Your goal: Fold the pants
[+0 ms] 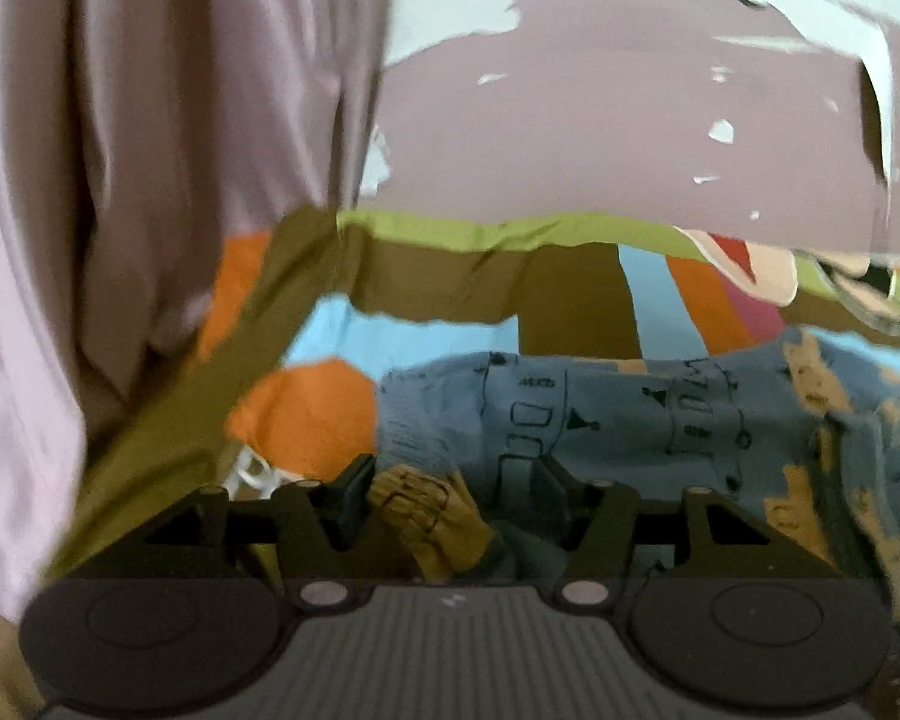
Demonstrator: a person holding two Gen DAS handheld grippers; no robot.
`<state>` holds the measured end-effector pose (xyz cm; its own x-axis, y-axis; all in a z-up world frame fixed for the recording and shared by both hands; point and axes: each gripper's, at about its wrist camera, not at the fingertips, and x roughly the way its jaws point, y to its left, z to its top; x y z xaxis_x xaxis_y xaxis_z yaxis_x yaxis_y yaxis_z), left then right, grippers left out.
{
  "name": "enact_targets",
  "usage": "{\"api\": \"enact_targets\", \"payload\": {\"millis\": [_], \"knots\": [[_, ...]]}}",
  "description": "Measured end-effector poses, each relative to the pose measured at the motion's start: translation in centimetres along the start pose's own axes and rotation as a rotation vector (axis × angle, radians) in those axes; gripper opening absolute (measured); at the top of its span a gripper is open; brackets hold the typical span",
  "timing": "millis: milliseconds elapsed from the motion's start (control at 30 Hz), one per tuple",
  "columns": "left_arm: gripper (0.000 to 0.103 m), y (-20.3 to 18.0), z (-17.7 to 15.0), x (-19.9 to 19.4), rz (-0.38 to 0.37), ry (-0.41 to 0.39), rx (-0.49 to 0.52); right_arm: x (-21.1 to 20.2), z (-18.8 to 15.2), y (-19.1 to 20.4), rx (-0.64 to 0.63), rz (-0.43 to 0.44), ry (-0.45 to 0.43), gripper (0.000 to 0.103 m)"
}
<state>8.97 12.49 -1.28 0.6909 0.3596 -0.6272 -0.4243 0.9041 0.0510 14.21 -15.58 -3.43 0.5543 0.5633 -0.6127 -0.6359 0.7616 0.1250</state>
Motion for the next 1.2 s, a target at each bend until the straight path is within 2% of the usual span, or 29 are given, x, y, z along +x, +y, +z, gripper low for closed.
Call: {"api": "enact_targets", "payload": {"millis": [67, 167, 267, 333, 367, 400, 500, 667, 733, 900, 1033, 1200], "knots": [[0.064, 1.8, 0.0, 0.5, -0.070, 0.030, -0.111, -0.1, 0.1, -0.1, 0.008, 0.001, -0.011, 0.102], [0.074, 5.3, -0.8, 1.3, -0.210, 0.073, -0.345, -0.6, 0.4, -0.3, 0.019, -0.009, -0.048, 0.102], [0.073, 7.7, -1.9, 2.0, -0.296, 0.072, -0.506, -0.6, 0.7, -0.6, 0.023, -0.028, -0.071, 0.102], [0.060, 8.3, -2.0, 2.3, -0.298, 0.088, -0.538, 0.3, 0.7, -0.7, 0.012, -0.041, -0.040, 0.102], [0.040, 8.3, -1.8, 2.5, -0.281, 0.100, -0.530, 0.9, 0.6, -0.7, 0.005, -0.054, -0.012, 0.102], [0.025, 8.3, -1.7, 2.6, -0.266, 0.121, -0.519, 1.3, 0.5, -0.6, -0.002, -0.062, 0.005, 0.102], [0.019, 8.0, -1.1, 2.2, -0.263, 0.137, -0.538, 1.4, 0.4, -0.3, -0.025, -0.073, -0.002, 0.102], [0.017, 5.7, 0.9, -0.4, -0.246, 0.075, -0.440, 1.2, 0.4, -0.6, -0.008, -0.061, -0.015, 0.102], [0.016, 4.6, 1.8, -1.7, -0.264, 0.040, -0.388, 0.9, 0.4, -0.9, 0.003, -0.050, -0.027, 0.102], [0.016, 0.5, 4.3, -5.5, -0.380, -0.025, -0.250, -0.2, 0.8, -1.7, 0.006, -0.028, -0.067, 0.102], [0.016, -4.6, 5.9, -7.6, -0.489, -0.025, -0.133, -1.9, 1.3, -3.2, -0.027, -0.044, -0.090, 0.102], [0.016, -12.2, 6.4, -9.3, -0.616, -0.009, 0.048, -5.3, 2.4, -7.5, -0.052, -0.165, -0.084, 0.102]]}}
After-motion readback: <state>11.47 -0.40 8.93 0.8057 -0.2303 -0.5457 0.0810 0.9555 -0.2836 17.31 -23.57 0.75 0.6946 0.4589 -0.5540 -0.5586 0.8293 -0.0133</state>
